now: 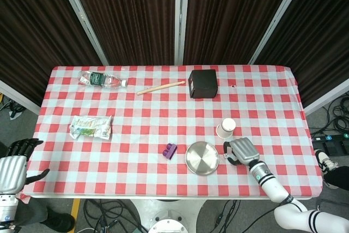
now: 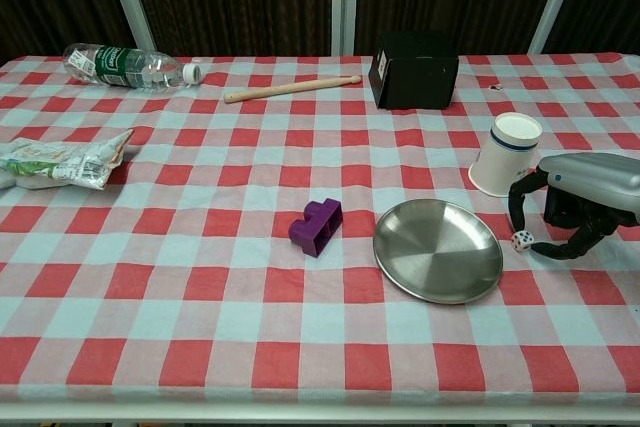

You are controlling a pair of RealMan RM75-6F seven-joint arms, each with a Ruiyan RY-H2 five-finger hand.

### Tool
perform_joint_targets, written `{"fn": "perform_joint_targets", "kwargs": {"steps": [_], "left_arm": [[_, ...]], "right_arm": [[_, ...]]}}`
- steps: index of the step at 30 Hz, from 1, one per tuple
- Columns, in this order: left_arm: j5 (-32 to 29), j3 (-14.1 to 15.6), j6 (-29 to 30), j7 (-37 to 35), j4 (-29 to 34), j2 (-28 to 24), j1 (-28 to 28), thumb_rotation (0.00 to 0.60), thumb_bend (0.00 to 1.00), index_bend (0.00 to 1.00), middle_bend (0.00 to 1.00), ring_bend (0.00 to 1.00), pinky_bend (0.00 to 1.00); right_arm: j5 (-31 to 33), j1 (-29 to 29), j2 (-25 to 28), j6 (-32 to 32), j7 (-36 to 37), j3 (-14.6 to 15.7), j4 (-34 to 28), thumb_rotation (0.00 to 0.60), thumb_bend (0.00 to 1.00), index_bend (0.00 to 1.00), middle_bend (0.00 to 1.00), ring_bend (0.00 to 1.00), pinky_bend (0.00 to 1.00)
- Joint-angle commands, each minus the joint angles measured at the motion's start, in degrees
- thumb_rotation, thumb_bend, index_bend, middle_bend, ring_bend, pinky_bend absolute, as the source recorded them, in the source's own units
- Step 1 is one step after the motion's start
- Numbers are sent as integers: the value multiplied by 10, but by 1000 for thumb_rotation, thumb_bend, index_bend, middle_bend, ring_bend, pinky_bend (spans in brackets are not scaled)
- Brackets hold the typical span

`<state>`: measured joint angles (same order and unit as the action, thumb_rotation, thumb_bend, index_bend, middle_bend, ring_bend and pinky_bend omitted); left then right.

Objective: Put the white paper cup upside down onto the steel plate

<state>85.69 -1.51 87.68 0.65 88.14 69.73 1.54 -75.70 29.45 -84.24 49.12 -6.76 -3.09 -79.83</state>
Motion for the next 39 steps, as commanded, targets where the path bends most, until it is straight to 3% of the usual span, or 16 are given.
{"fn": "perform_joint_targets", "kwargs": {"steps": [1,6,12,15,18,22,25,28,31,33,36,39], "left_arm": [[0,0,1,0,0,-1,-1,600,36,237,209,146,152],[0,0,2,1,0,-1,-1,600,37,237,209,146,152],[-2,1,3,-1,0,-3,-5,600,37,237,209,146,152],[-5,1,4,-2,-2,-2,-6,600,38,237,209,146,152],[-5,1,2,-4,-4,-1,-7,600,38,237,209,146,152],[-4,2,1,-6,-6,0,-7,600,38,237,209,146,152],[-3,1,5,-8,-6,0,-8,600,37,237,209,146,152],[-1,0,9,-9,-6,-1,-9,600,38,237,209,146,152],[1,0,8,-8,-5,-2,-8,600,37,237,209,146,152],[2,0,8,-6,-3,-2,-7,600,37,237,209,146,152],[3,1,7,-3,-1,-2,-6,600,38,237,209,146,152],[3,3,1,3,4,-5,-5,600,37,237,209,146,152]], "right_arm": [[-15,-4,26,24,13,-4,-32,600,304,605,1000,1000,1000],[-43,9,61,21,53,-7,-88,600,303,610,1000,1000,1000],[-30,54,19,-33,20,-14,-69,600,304,589,1000,1000,1000],[-11,67,-3,-48,-10,-14,-54,600,304,507,1000,1000,1000],[8,71,-15,-49,-45,-11,-51,600,278,361,1000,995,1000],[22,65,-10,-33,-62,-7,-68,600,231,244,992,962,1000],[2,49,9,9,-43,-10,-94,600,165,150,897,863,1000],[-48,21,39,86,21,-19,-117,600,122,109,698,678,981],[-80,-1,67,153,88,-35,-111,600,116,108,535,516,839],[-73,-7,84,167,116,-47,-97,600,116,107,431,381,653],[-31,-4,102,139,134,-60,-79,600,115,107,281,171,363],[21,12,113,75,136,-65,-65,600,87,41,188,50,219]]}}
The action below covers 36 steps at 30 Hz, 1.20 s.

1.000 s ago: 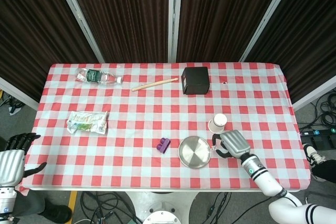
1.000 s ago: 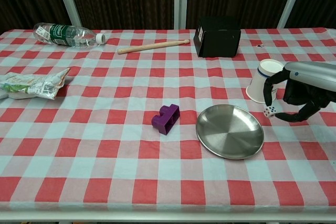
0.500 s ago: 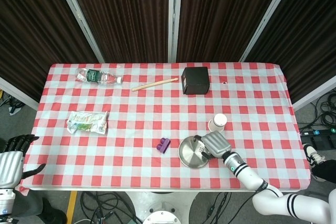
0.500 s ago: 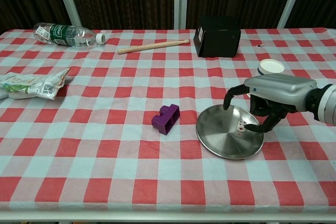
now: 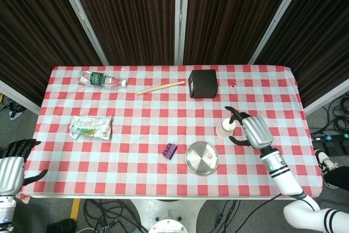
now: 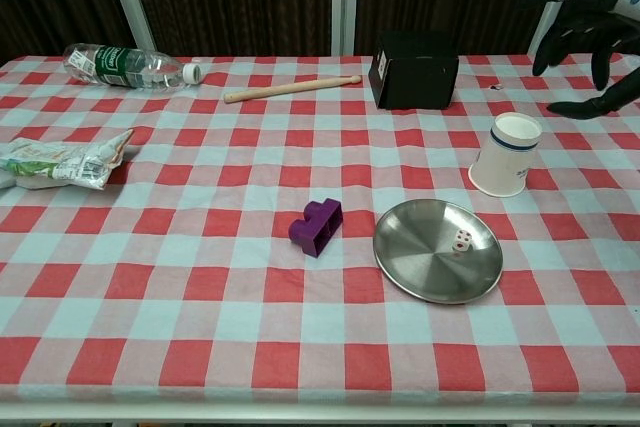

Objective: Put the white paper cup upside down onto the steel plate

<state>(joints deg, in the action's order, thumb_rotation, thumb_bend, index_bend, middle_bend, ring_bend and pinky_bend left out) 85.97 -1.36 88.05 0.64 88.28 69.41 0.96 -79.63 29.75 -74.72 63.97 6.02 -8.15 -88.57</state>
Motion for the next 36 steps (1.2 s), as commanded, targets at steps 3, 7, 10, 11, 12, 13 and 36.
{"fn": "perform_joint_targets", "kwargs": {"steps": [3,7,10,11,12,13,36], "left_arm": [[-2,-1,-2,6,8,-4,1,600,37,237,209,146,152],[0,-1,-1,9,13,-8,1,600,37,237,209,146,152],[1,0,-1,12,16,-10,1,600,37,237,209,146,152],[0,0,-1,12,16,-10,1,600,37,237,209,146,152],[0,0,-1,12,17,-11,0,600,38,237,209,146,152],[0,0,0,13,18,-11,0,600,38,237,209,146,152],[0,1,1,18,26,-18,-1,600,38,243,209,146,152]], "right_arm": [[91,25,9,-121,-2,-13,50,600,60,3,145,1,153],[109,42,-11,-161,-5,-10,77,600,57,11,136,0,137],[117,50,-27,-178,7,-12,98,600,58,48,148,0,137],[121,52,-30,-184,13,-14,103,600,58,62,152,0,137],[126,54,-34,-194,26,-16,107,600,62,76,154,0,137],[129,56,-36,-202,36,-18,110,600,72,96,157,0,137],[137,90,-85,-257,77,-27,191,600,242,419,251,36,137]]}}
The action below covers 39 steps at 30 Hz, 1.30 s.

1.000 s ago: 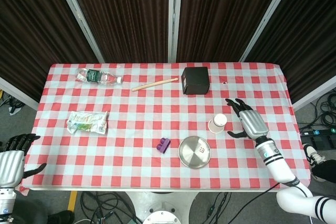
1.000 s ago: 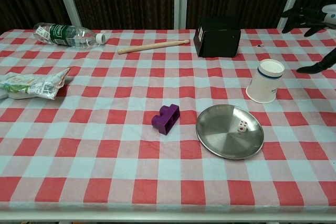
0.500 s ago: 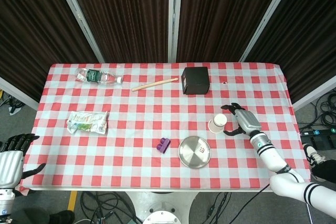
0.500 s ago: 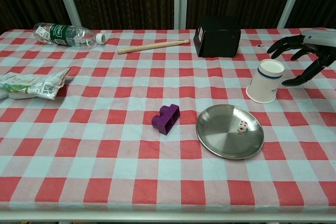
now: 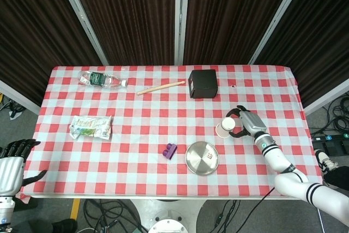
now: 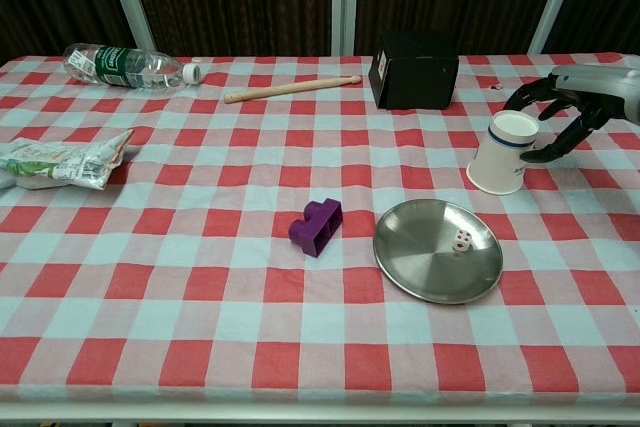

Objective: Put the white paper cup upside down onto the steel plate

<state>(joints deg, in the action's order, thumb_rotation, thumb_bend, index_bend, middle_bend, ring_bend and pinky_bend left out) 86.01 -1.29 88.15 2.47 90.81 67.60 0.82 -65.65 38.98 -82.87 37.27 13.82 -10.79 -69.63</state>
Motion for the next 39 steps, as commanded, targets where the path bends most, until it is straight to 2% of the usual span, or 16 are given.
{"fn": "perform_joint_targets", "kwargs": {"steps": [1,3,8,11,14,23,39], "left_arm": [[0,0,0,0,1,0,0,600,38,243,209,146,152],[-2,0,-1,1,1,-1,0,600,37,243,209,146,152],[-5,0,-4,7,2,-2,0,600,38,243,209,146,152],[-4,-1,-6,11,5,-3,2,600,38,243,209,146,152],[-4,-2,-5,13,7,-3,3,600,37,242,209,146,152],[-9,-1,-7,16,8,-1,1,600,38,243,209,146,152],[-12,1,-8,7,-2,7,-2,600,38,243,209,146,152]], "right_arm": [[-9,-6,-4,21,2,-1,-2,600,254,446,266,49,137],[-31,-14,3,39,21,0,-18,600,265,490,294,76,138],[-149,-37,40,88,145,25,-81,600,267,511,339,110,160],[-233,-45,45,140,204,56,-85,600,267,514,375,137,186],[-273,-48,37,175,224,76,-78,600,266,514,403,165,225],[-303,-42,1,186,202,115,-46,600,266,516,406,179,238],[-288,-35,-17,184,148,128,-42,600,267,520,388,177,238]]}}
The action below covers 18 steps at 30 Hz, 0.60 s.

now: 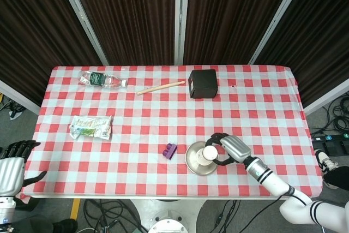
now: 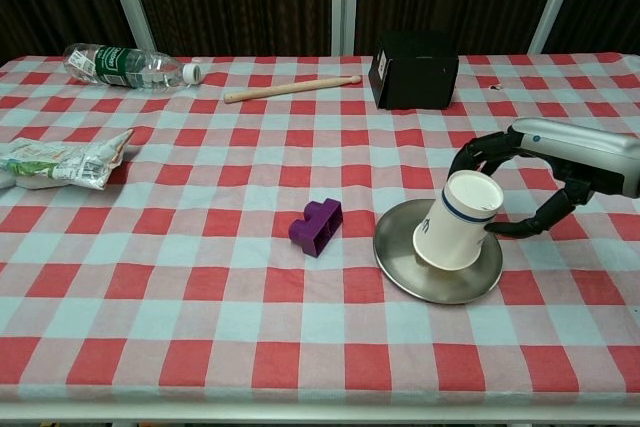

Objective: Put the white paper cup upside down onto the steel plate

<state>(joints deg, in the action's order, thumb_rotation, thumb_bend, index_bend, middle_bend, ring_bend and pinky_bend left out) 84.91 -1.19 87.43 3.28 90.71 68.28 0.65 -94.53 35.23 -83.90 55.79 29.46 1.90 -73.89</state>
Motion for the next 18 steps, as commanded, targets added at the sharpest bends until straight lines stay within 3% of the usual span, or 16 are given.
{"fn": "perform_joint_targets", "kwargs": {"steps": [1,7,12,18], "left_arm": [[-1,0,-1,-2,-1,1,0,600,38,243,209,146,152],[-2,0,-2,-4,-4,1,0,600,38,243,209,146,152],[-1,-1,-2,-5,-5,2,0,600,37,242,209,146,152],[-4,1,-3,-8,-7,3,-2,600,38,243,209,146,152]], "right_arm": [[1,3,-9,-1,-11,1,0,600,266,520,387,176,239],[-4,12,-22,6,-29,-1,1,600,267,520,380,173,238],[30,23,-31,-18,-53,-20,14,600,267,520,378,171,238],[-6,29,-11,-11,-35,9,-20,600,270,521,379,170,238]]}}
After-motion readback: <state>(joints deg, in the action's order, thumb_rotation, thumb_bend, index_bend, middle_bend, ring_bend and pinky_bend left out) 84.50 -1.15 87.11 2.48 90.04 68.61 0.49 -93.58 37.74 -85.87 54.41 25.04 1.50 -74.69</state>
